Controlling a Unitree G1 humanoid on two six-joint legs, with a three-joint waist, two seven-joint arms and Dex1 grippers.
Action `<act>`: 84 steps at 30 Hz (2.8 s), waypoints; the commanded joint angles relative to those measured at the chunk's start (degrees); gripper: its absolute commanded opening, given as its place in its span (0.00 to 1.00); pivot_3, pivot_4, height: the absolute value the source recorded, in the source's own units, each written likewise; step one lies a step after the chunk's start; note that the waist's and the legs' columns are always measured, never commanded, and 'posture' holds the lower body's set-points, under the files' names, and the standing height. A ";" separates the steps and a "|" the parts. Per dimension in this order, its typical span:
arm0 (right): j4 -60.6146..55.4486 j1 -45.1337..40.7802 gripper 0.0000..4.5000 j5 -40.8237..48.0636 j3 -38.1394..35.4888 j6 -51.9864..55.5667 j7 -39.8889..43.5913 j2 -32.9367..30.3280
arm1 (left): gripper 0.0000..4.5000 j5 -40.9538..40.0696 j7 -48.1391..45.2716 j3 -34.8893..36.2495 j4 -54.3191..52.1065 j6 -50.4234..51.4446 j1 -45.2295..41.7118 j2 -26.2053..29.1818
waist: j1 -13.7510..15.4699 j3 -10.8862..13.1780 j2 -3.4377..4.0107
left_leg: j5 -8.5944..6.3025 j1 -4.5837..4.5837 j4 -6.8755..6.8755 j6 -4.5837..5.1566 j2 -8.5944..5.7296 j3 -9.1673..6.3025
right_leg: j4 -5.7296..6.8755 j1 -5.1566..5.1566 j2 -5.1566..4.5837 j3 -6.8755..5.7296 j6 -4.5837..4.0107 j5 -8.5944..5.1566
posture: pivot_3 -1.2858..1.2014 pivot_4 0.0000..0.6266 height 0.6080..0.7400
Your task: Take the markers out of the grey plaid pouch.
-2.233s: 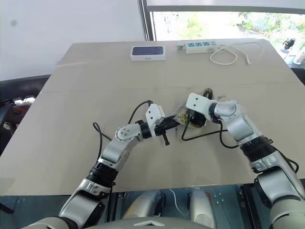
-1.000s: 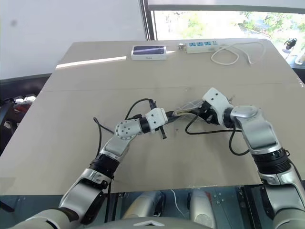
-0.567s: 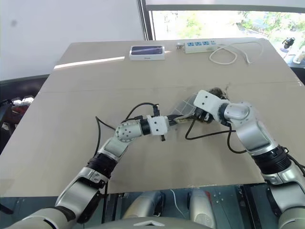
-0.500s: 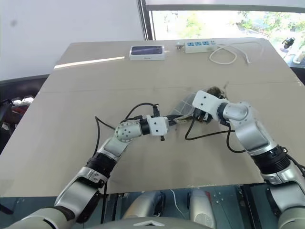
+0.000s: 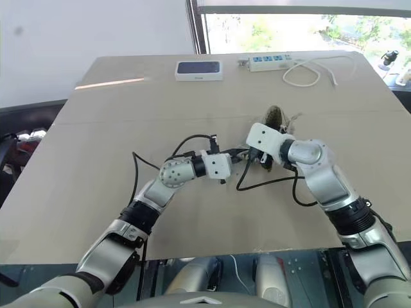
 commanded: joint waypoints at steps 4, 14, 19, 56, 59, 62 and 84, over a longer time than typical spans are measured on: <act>-7.80 -1.63 0.26 11.21 -10.96 19.98 -1.91 7.08 | 0.00 1.43 3.06 0.07 0.87 -2.02 -2.00 0.09 | 0.15 0.00 0.00 | 0.00 0.00 0.02 0.00 0.00 -0.03 | 0.01 0.01 0.00 -0.02 0.00 0.00 | 0.52 0.24 1.00; -6.87 -3.66 0.26 19.18 -22.08 32.51 -7.48 8.64 | 0.00 3.52 6.14 -0.47 2.79 -2.79 -1.94 1.23 | 0.11 0.00 0.01 | 0.00 0.00 0.01 0.00 -0.03 -0.04 | 0.02 0.01 -0.03 -0.03 0.00 0.00 | 0.52 0.24 1.00; -5.34 -3.03 0.26 21.41 -23.50 33.34 -7.75 5.67 | 0.00 3.77 6.45 -0.49 3.29 -3.02 -2.13 1.77 | 0.13 0.00 0.01 | 0.00 0.00 0.01 0.00 -0.03 -0.03 | 0.01 0.01 -0.05 -0.02 0.00 0.00 | 0.52 0.24 1.00; -7.21 -0.29 1.00 3.11 3.38 1.64 6.89 -22.84 | 0.00 -16.07 -3.43 3.85 -4.47 10.90 -1.53 -4.22 | 0.33 0.03 -0.03 | 0.00 -0.06 0.03 0.01 -0.03 -0.02 | -0.04 0.01 -0.07 -0.06 0.01 -0.01 | 0.52 0.24 1.00; -6.79 -0.51 1.00 1.33 3.51 -0.87 7.38 -22.34 | 0.00 -17.61 -5.41 3.89 -6.08 13.25 -0.89 -4.20 | 0.33 0.03 -0.03 | 0.00 -0.06 0.04 0.01 -0.04 -0.02 | -0.04 0.01 -0.07 -0.06 0.01 -0.01 | 0.52 0.24 1.00; -6.63 -1.07 1.00 -0.84 3.83 -3.09 8.08 -22.09 | 0.00 -19.45 -7.94 3.59 -7.73 15.89 0.35 -4.27 | 0.25 0.03 -0.03 | 0.00 -0.05 0.04 0.00 -0.03 -0.03 | -0.03 0.01 -0.06 -0.05 0.01 0.00 | 0.52 0.24 1.00; 11.34 -5.78 1.00 -17.53 10.79 -26.26 12.82 -17.86 | 0.00 -28.64 -16.64 4.24 -12.81 31.43 1.44 -9.12 | 0.09 0.03 -0.03 | 0.00 -0.01 0.05 0.00 -0.02 0.01 | -0.01 0.02 -0.01 -0.02 0.01 0.00 | 0.52 0.24 1.00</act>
